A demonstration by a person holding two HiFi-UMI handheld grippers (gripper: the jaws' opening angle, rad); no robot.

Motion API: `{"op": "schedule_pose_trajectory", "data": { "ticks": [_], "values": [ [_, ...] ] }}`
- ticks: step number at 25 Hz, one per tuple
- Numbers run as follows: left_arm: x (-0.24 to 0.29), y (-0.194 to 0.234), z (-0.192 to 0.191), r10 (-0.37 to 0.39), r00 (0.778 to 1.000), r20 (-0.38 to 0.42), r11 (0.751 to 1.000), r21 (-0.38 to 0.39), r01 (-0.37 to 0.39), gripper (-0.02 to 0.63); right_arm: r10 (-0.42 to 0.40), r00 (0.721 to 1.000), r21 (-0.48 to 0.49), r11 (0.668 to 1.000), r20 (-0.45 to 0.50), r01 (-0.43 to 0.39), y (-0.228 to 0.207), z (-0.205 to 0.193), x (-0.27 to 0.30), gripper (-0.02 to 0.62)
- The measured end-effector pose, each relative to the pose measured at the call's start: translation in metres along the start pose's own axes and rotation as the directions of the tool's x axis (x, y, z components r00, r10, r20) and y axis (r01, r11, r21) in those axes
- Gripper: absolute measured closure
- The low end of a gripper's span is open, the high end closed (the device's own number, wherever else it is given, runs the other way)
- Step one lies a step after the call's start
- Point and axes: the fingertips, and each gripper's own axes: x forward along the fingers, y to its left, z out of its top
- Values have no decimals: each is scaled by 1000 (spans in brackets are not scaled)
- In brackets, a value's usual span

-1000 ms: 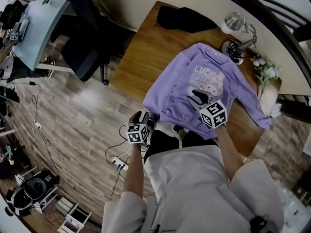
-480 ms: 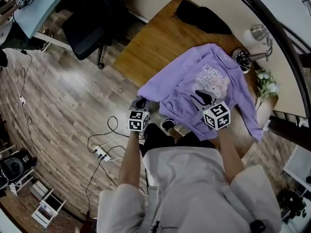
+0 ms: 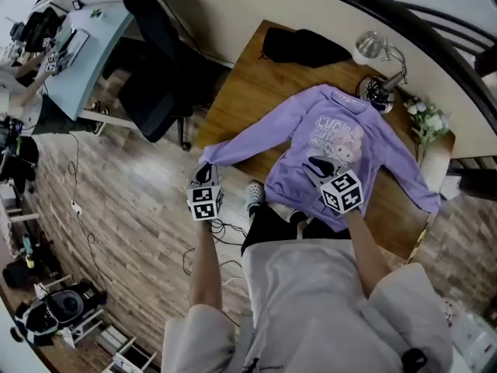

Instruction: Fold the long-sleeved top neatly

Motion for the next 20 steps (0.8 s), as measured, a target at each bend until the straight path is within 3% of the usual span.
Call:
{"op": "schedule_pose_trajectory", "data": {
  "ticks": [4,11,15,20],
  "values": [
    [23,32,54,8,1000,20,994,113,-10,583,-59,996,107,993,70,51,-10,4,-5,483],
    [73,72,122,-23,999,32,969,248,14,583,-148,987,218,967,67,130,-25,0,-8,483],
    [99,87,124,-111,994,-3,952,288,107,581,-233,971,257,943,58,211,-31,12,3,483],
    [132,107,88,-226,971,-76,942,237,238,582,-309,950,298,912,51,281,-20,32,32,483]
  ]
}}
